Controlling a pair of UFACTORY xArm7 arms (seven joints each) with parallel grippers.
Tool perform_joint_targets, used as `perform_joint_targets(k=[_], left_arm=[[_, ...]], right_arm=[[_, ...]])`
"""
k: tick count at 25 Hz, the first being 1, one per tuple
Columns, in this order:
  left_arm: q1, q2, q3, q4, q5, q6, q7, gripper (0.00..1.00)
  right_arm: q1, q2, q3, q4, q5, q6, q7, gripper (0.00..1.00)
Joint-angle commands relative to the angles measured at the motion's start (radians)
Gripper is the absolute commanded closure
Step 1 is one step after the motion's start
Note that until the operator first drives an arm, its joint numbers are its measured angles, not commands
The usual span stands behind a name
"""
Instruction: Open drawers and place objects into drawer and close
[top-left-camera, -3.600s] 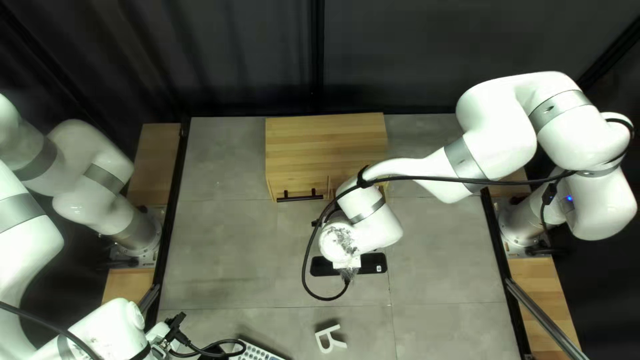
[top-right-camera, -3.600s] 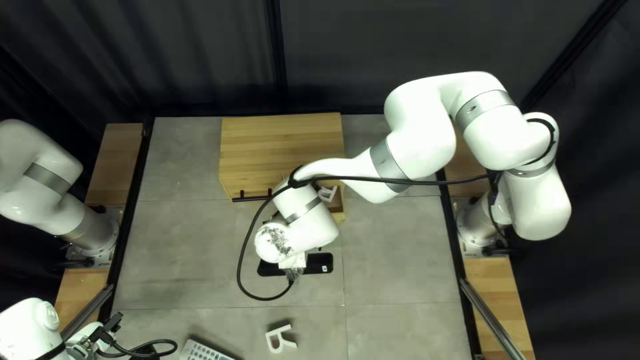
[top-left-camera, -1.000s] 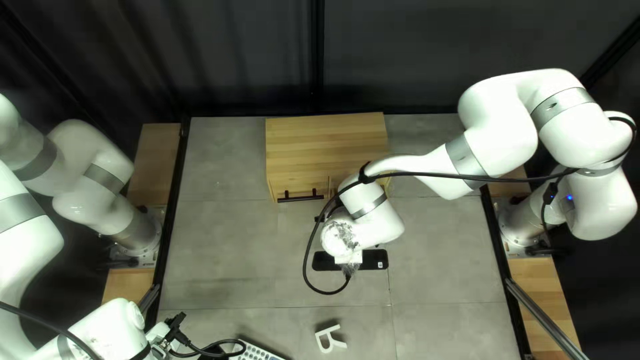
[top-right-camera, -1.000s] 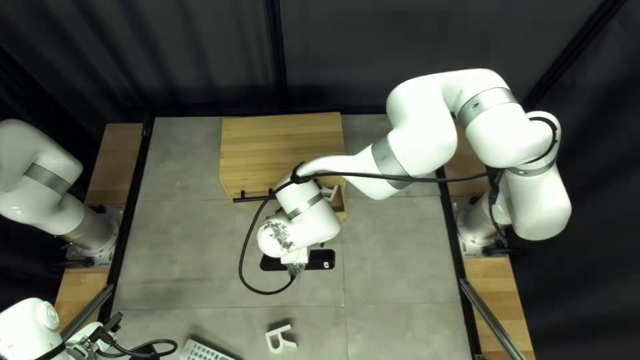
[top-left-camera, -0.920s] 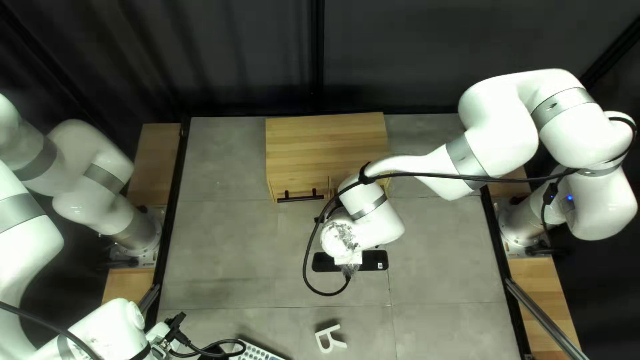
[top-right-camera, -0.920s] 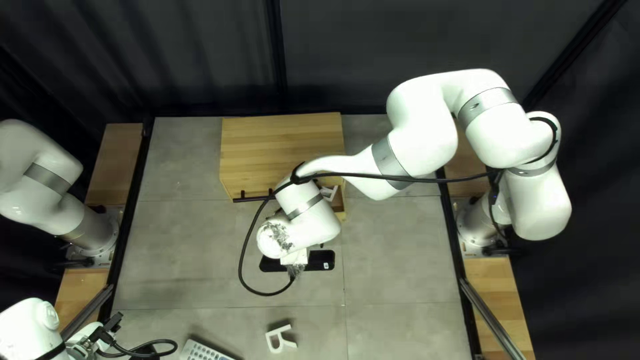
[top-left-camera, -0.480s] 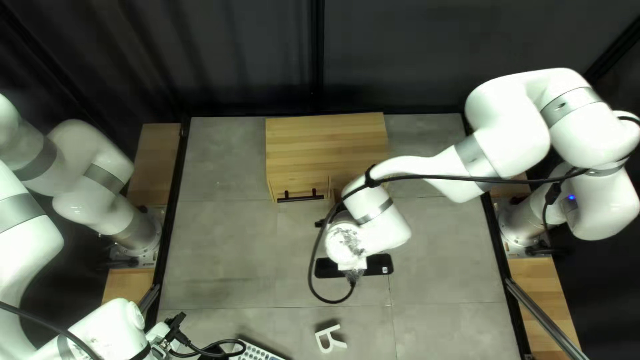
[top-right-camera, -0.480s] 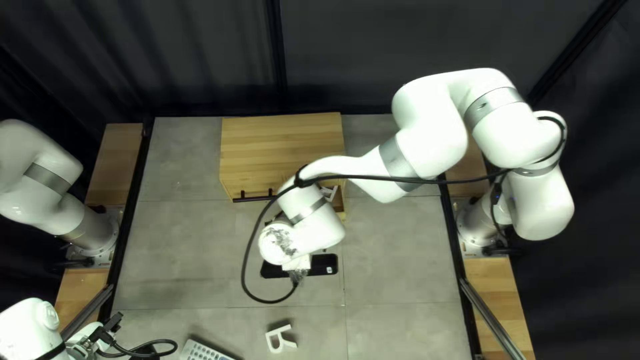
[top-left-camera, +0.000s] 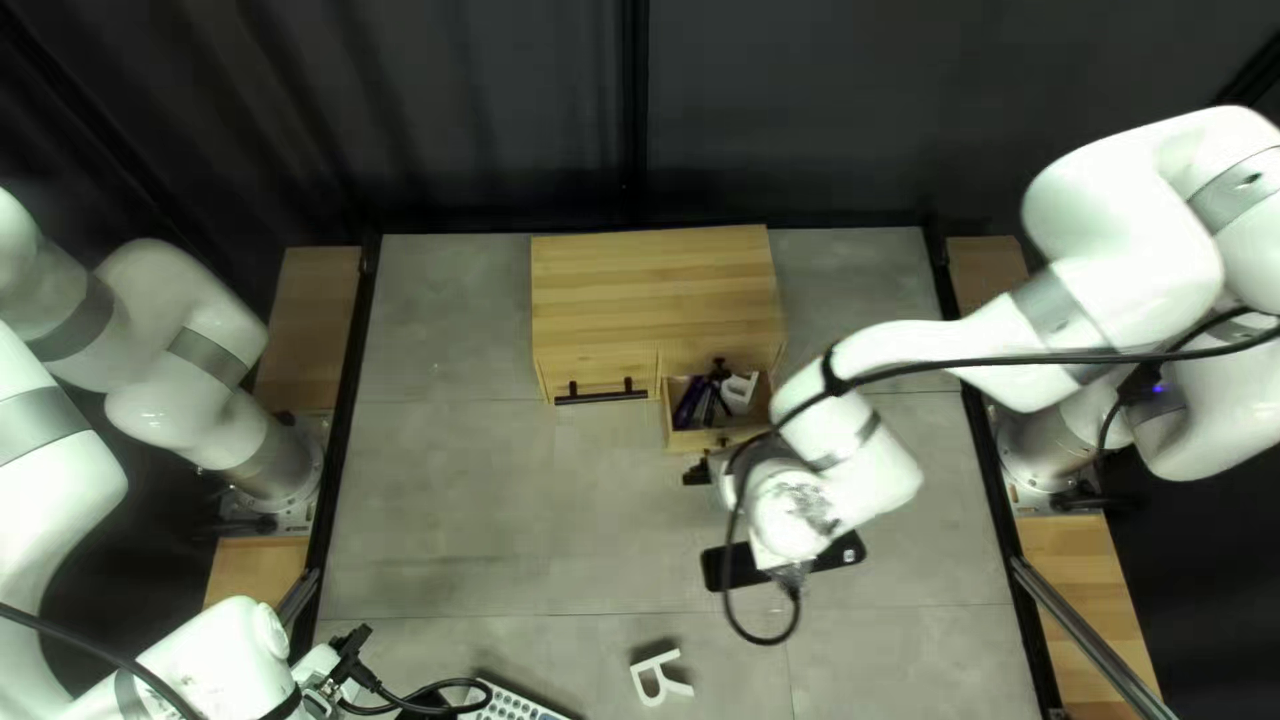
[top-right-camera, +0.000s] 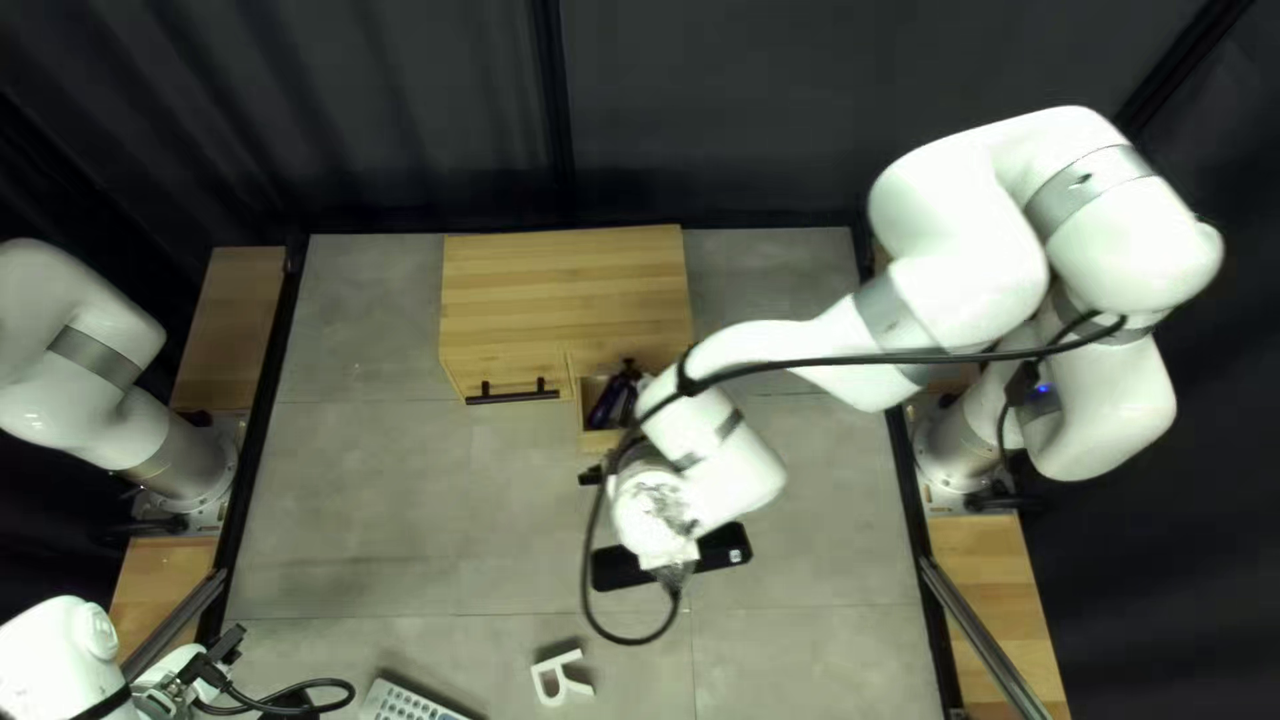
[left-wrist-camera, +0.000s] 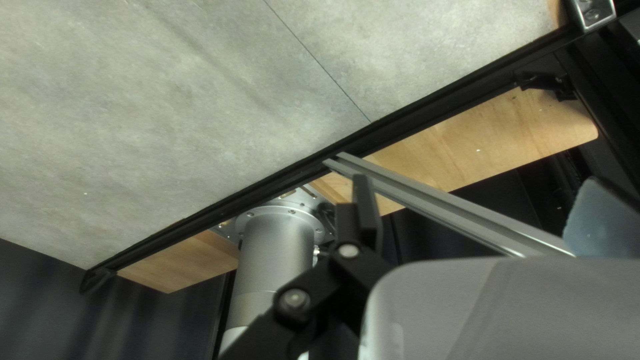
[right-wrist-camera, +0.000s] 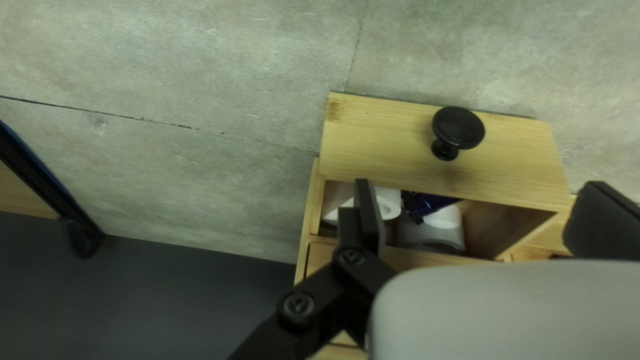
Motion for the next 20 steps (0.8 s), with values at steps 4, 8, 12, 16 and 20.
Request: perform_joint_targets(k=[4,8,12,16,20], left_arm=[[0.000,0.000,0.000,0.000,0.000,0.000,0.000,0.00],[0.000,0.000,0.000,0.000,0.000,0.000,0.000,0.00],[0.000,0.000,0.000,0.000,0.000,0.000,0.000,0.00],[0.000,0.000,0.000,0.000,0.000,0.000,0.000,0.00],[0.000,0.000,0.000,0.000,0.000,0.000,0.000,0.00]], right_arm=[[-0.009,-0.066,-0.012,-0.111,-0.067,-0.068,0.107,0.00],[-0.015,-0.090,-0.018,-0.165,-0.122,-0.116,0.184,0.00],[-0.024,-0.097,-0.026,-0.199,-0.174,-0.165,0.238,0.00],[-0.031,-0.102,-0.033,-0.217,-0.208,-0.199,0.270,0.00],[-0.045,-0.101,-0.047,-0.244,-0.250,-0.239,0.304,0.00]])
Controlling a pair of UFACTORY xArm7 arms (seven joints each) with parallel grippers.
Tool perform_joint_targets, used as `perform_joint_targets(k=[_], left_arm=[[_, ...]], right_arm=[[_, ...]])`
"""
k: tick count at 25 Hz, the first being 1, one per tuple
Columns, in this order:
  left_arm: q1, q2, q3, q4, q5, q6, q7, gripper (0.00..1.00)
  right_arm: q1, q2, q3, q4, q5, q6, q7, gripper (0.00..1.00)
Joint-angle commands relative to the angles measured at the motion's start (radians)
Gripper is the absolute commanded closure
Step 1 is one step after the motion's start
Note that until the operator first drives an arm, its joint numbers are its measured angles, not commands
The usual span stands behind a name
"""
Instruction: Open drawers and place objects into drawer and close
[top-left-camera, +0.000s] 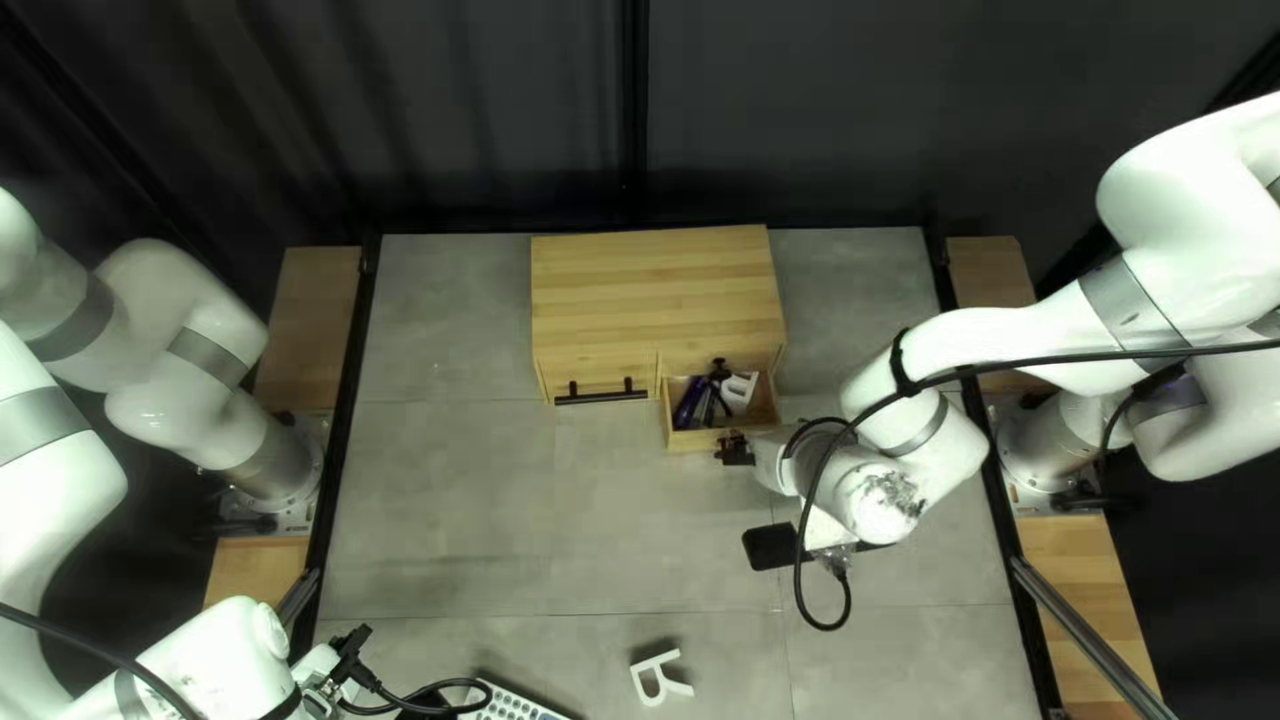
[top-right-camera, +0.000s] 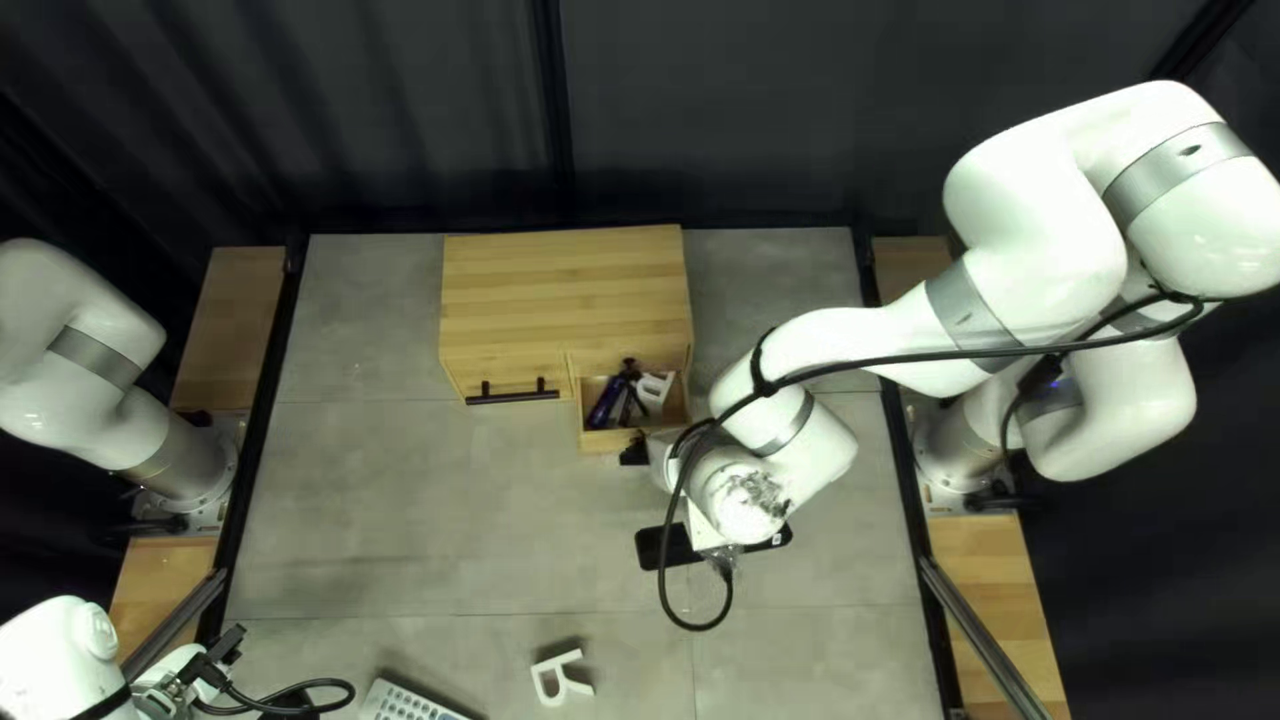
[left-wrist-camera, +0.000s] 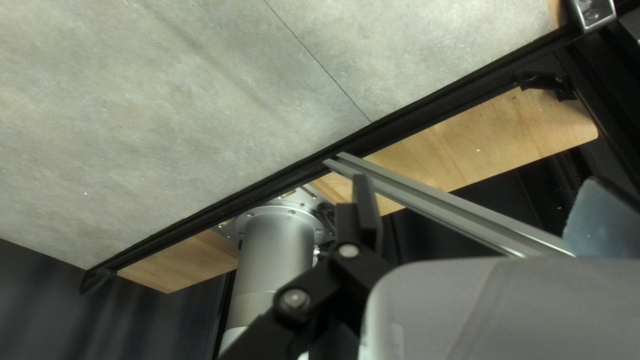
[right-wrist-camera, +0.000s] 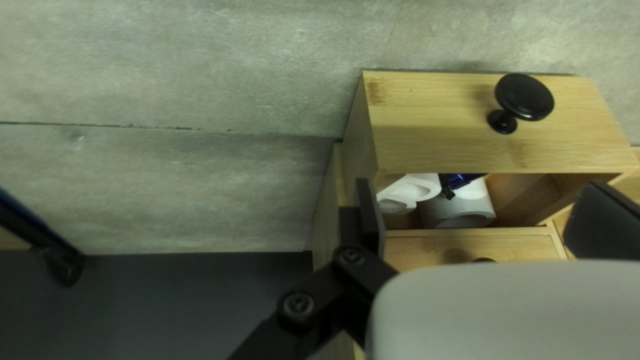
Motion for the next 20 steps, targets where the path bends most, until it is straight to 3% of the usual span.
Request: perform_joint_targets(k=[1,20], left_arm=[[0.000,0.000,0.000,0.000,0.000,0.000,0.000,0.00],[0.000,0.000,0.000,0.000,0.000,0.000,0.000,0.00]], right_arm=[[-0.015,0.009,-0.015,-0.023,-0.045,-0.041,0.038,0.00],[-0.030,0.029,-0.030,-0.033,-0.115,-0.095,0.077,0.00]])
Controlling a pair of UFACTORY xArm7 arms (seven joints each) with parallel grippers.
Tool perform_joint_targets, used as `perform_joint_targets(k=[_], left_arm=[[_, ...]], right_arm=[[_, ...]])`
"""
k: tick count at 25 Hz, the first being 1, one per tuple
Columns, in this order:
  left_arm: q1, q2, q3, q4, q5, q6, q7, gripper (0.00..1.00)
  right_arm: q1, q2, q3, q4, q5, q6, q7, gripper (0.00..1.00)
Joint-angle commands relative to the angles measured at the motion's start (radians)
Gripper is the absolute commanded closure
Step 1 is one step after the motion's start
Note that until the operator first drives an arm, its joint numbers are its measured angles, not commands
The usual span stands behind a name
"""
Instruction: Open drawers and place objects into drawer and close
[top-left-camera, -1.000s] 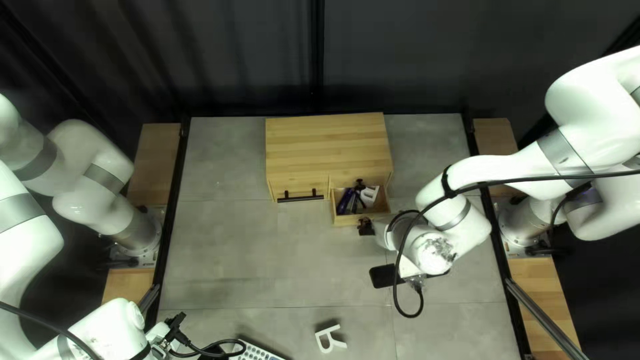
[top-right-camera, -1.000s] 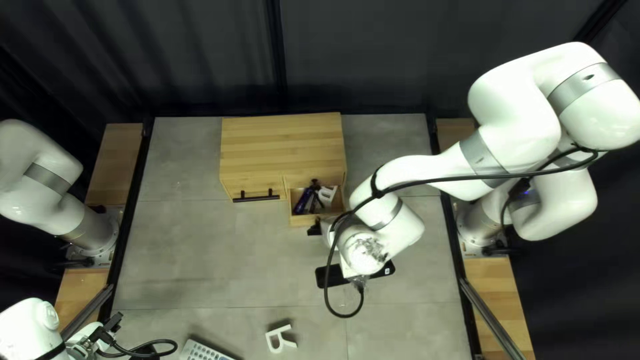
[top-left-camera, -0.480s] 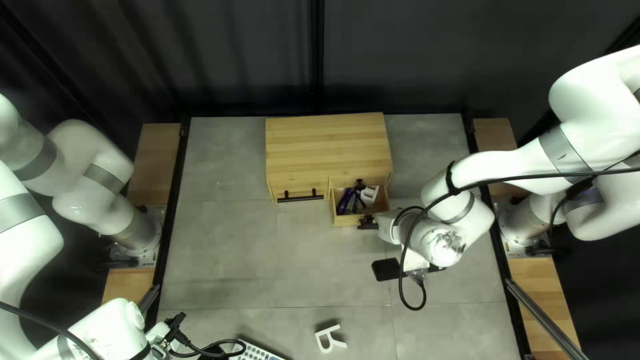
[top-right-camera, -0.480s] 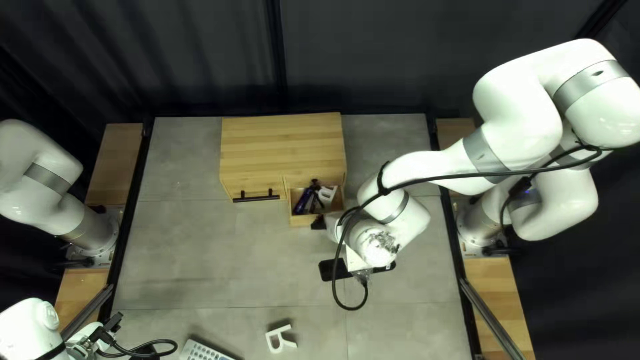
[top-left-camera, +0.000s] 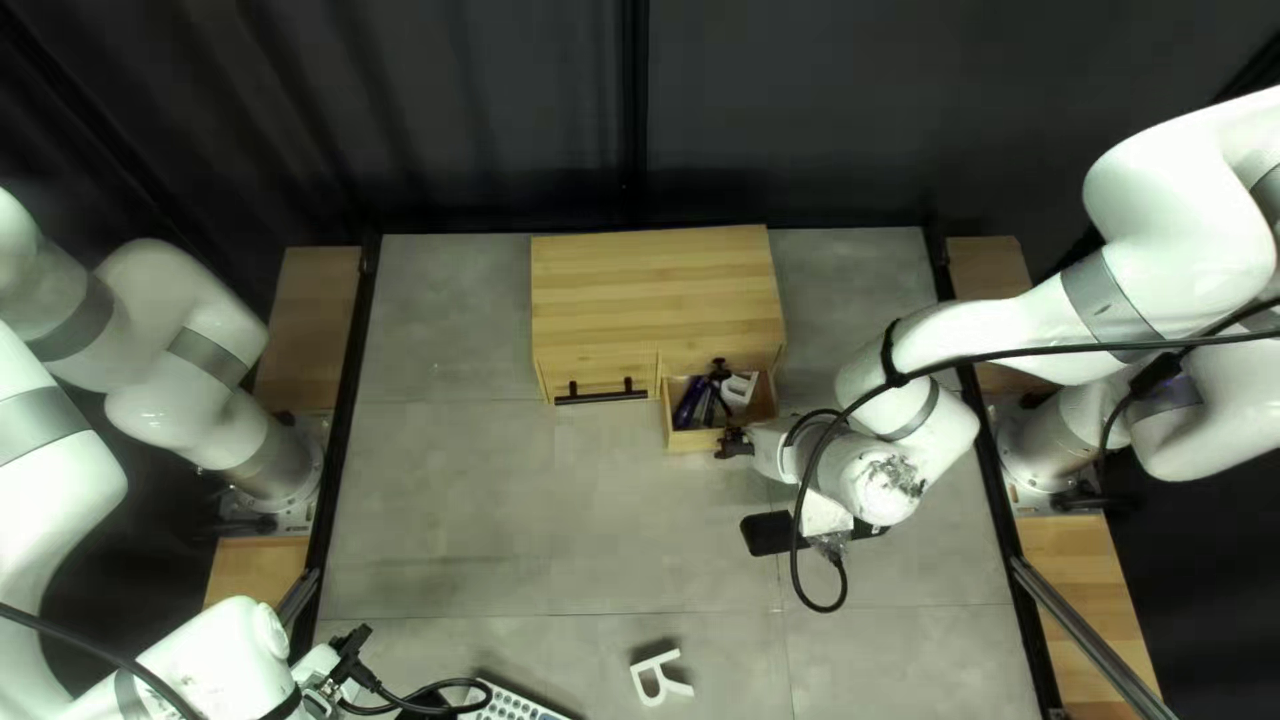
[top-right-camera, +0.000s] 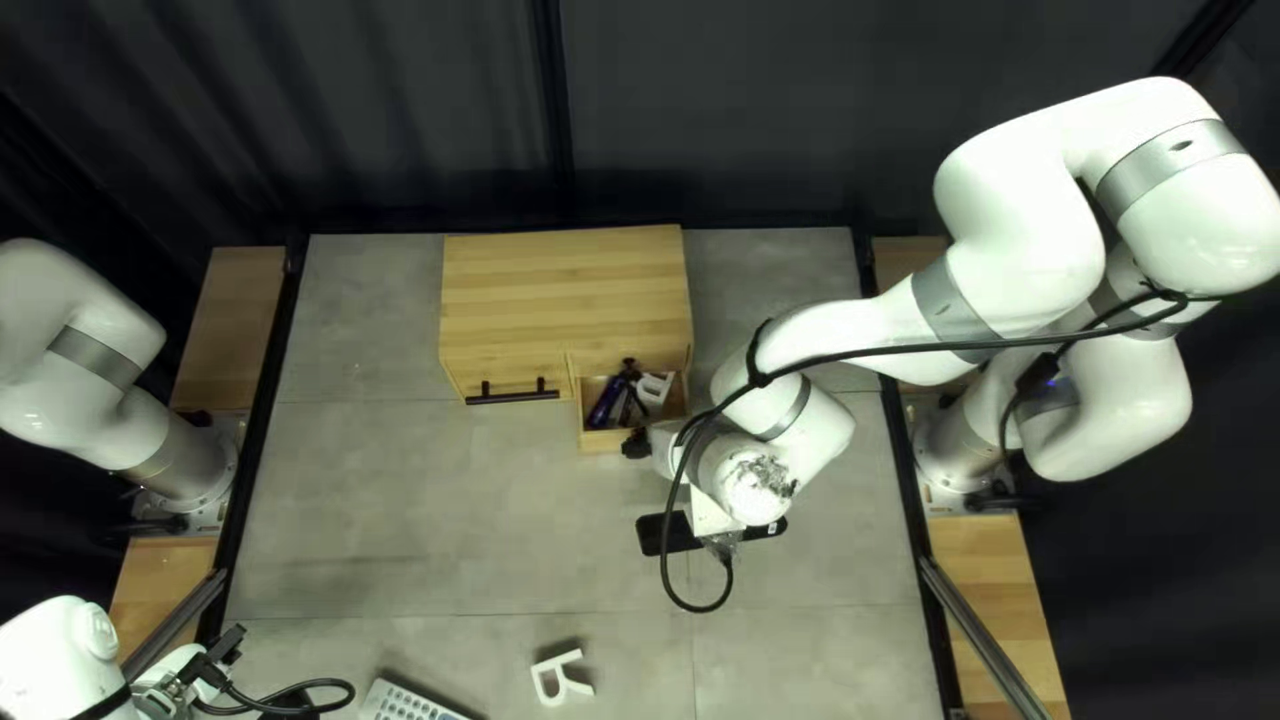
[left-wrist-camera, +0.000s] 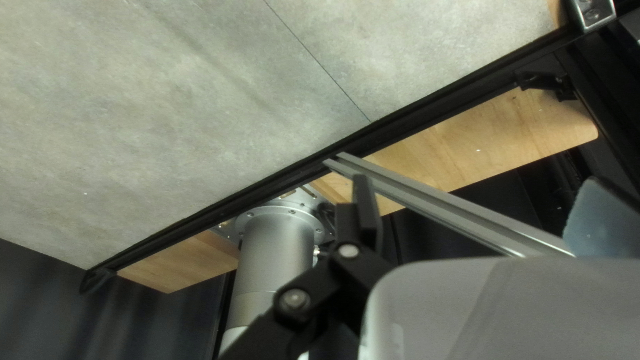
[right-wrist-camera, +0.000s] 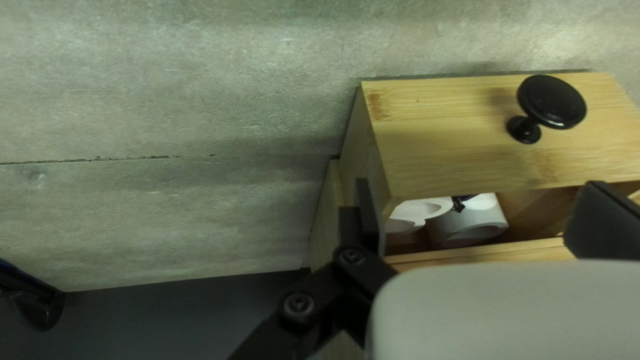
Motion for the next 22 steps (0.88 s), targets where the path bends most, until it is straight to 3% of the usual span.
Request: perform_joint_targets(k=[1,22], left_arm=[[0.000,0.000,0.000,0.000,0.000,0.000,0.000,0.00],[0.000,0.000,0.000,0.000,0.000,0.000,0.000,0.00]], right_arm=[[-0.004,-0.001,-0.004,-0.005,-0.016,-0.009,0.005,0.00],[-0.014,-0.007,-0.015,-0.019,-0.082,-0.051,0.049,0.00]])
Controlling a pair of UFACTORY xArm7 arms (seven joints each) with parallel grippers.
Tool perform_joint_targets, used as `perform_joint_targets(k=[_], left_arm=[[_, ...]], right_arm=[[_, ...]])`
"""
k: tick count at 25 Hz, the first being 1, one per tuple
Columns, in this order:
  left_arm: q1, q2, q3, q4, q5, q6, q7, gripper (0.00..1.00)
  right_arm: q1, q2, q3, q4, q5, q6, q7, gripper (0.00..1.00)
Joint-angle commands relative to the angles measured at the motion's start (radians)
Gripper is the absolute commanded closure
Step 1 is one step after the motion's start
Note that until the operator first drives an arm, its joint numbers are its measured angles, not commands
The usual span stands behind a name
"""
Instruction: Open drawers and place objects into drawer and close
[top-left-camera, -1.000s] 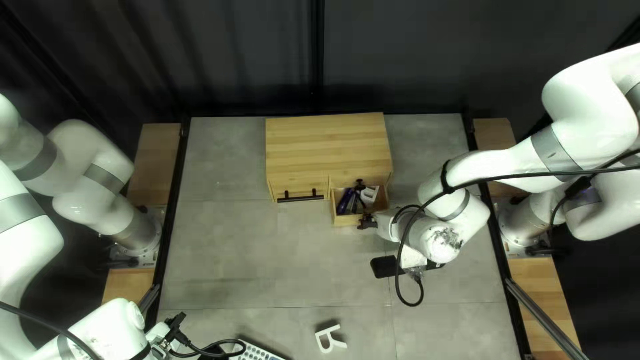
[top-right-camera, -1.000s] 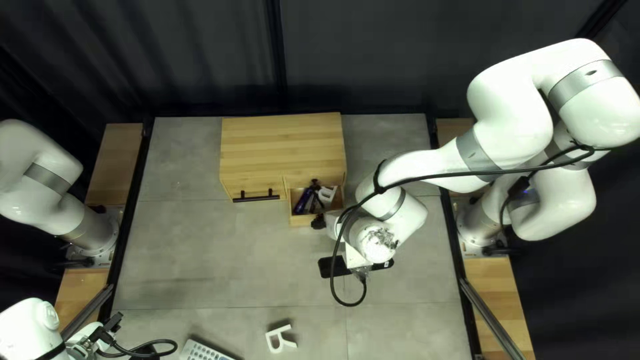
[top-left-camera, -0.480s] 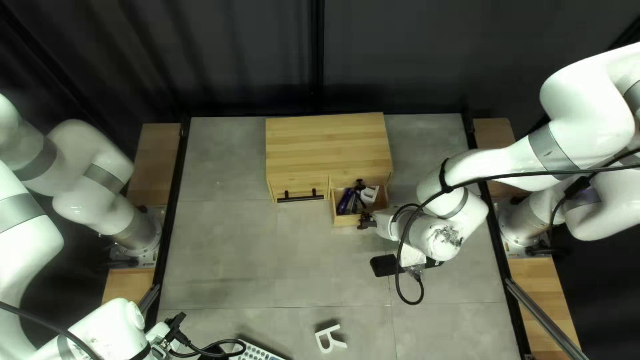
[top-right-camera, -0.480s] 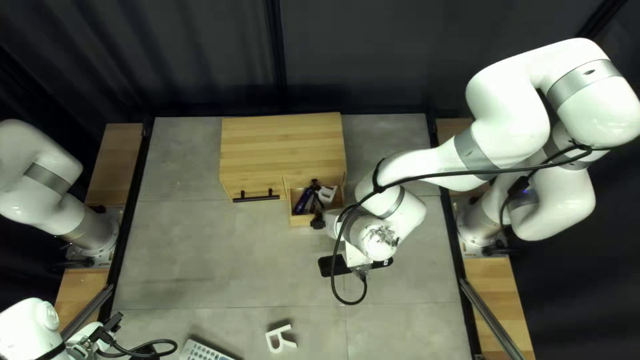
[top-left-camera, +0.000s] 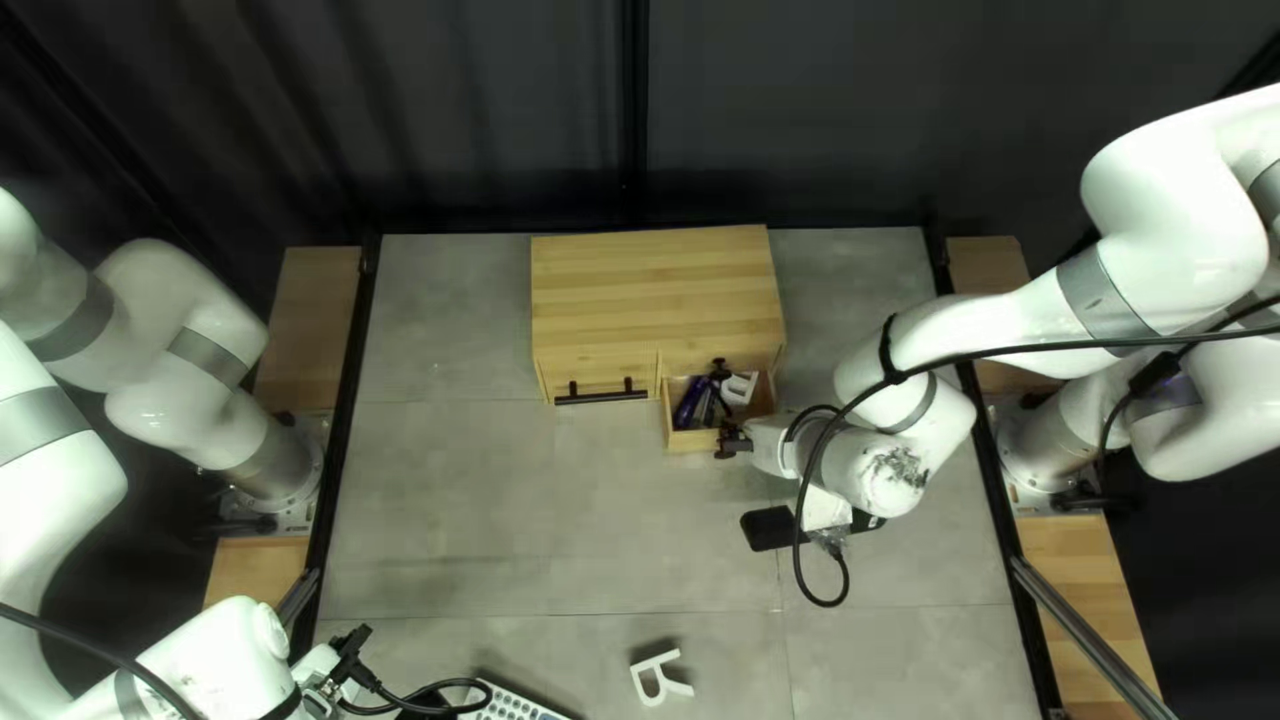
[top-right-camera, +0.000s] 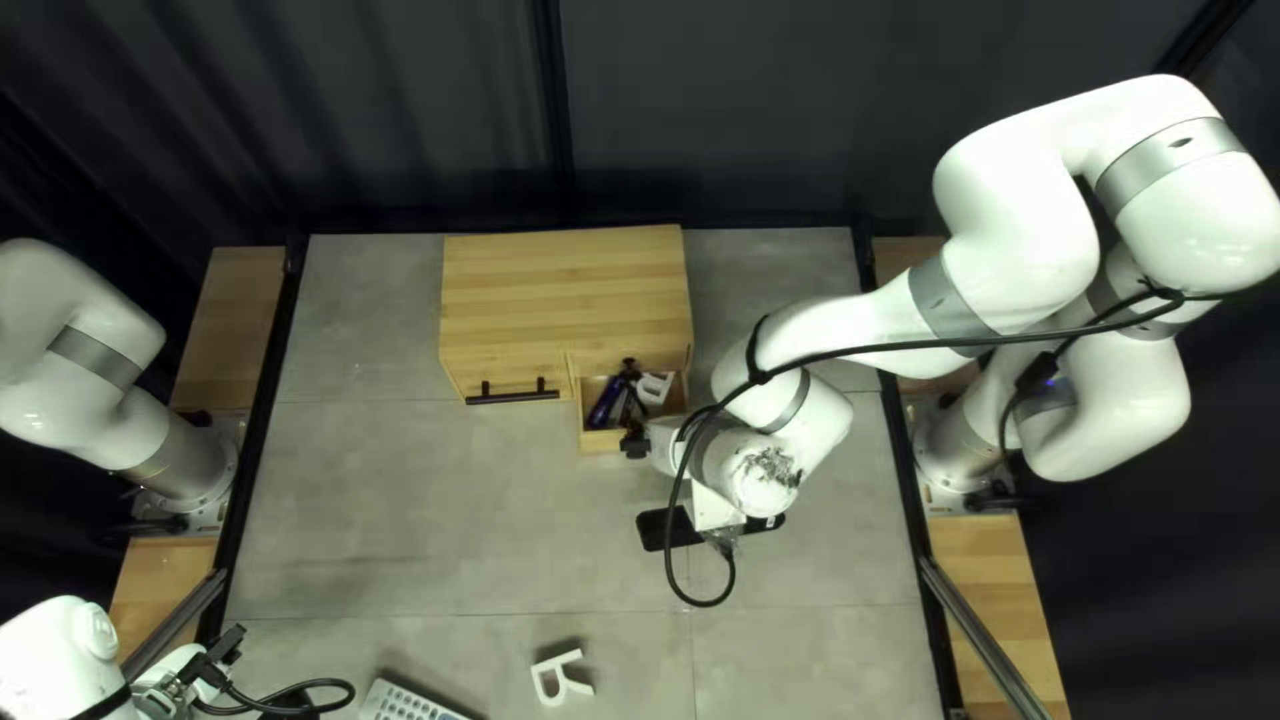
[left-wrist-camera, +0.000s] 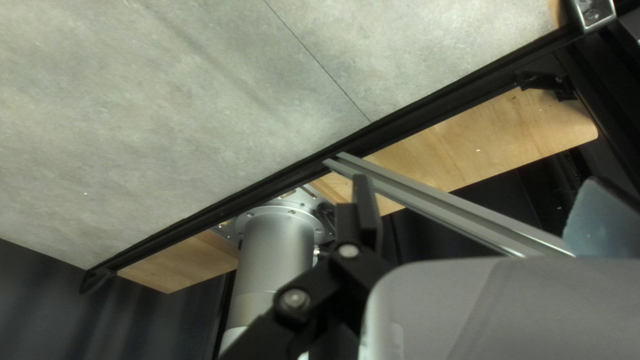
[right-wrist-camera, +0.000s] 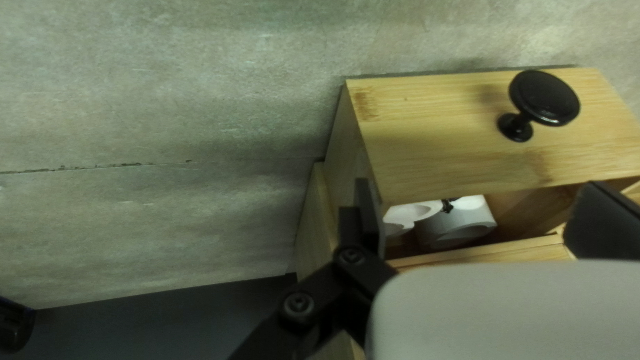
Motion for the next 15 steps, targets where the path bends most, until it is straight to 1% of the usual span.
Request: perform_joint_targets(k=[1,15], left_arm=[[0.000,0.000,0.000,0.000,0.000,0.000,0.000,0.00],[0.000,0.000,0.000,0.000,0.000,0.000,0.000,0.00]], right_arm=[[0.000,-0.002,0.000,0.001,0.000,0.001,-0.004,0.00],[-0.001,0.003,-0.001,0.011,-0.001,0.002,-0.018,0.00]])
